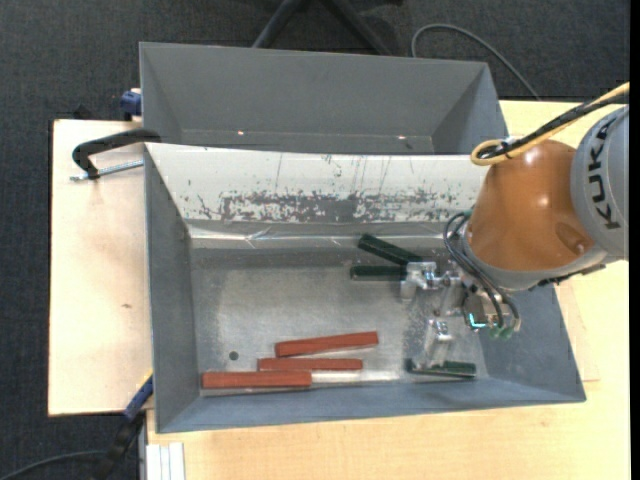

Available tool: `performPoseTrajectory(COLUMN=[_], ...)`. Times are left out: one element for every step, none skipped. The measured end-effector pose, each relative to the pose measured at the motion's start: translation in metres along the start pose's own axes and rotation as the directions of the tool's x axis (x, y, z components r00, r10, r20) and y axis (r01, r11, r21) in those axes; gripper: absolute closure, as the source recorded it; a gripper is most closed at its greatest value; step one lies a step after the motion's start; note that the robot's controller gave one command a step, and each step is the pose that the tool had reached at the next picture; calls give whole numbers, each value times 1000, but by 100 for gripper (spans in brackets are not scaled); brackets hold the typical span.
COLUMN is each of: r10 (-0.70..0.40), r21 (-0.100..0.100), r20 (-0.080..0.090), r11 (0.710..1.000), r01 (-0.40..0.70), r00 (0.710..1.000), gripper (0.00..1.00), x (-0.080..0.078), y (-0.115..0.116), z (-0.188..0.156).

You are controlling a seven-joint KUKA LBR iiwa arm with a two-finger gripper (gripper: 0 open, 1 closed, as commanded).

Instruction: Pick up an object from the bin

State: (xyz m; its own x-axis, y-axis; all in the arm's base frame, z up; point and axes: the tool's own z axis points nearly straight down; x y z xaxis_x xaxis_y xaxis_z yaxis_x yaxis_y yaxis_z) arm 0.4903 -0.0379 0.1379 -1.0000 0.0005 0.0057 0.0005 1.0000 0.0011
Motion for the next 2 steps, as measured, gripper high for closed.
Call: performPoseTrajectory(r10=[128, 129], r21=[-3, -1], r20=[1, 6], r11=[992, 992], r01=[-128, -129], r00=[992, 992], gripper=[0, 100], x=[-9, -11], y=[49, 47], z=[70, 67])
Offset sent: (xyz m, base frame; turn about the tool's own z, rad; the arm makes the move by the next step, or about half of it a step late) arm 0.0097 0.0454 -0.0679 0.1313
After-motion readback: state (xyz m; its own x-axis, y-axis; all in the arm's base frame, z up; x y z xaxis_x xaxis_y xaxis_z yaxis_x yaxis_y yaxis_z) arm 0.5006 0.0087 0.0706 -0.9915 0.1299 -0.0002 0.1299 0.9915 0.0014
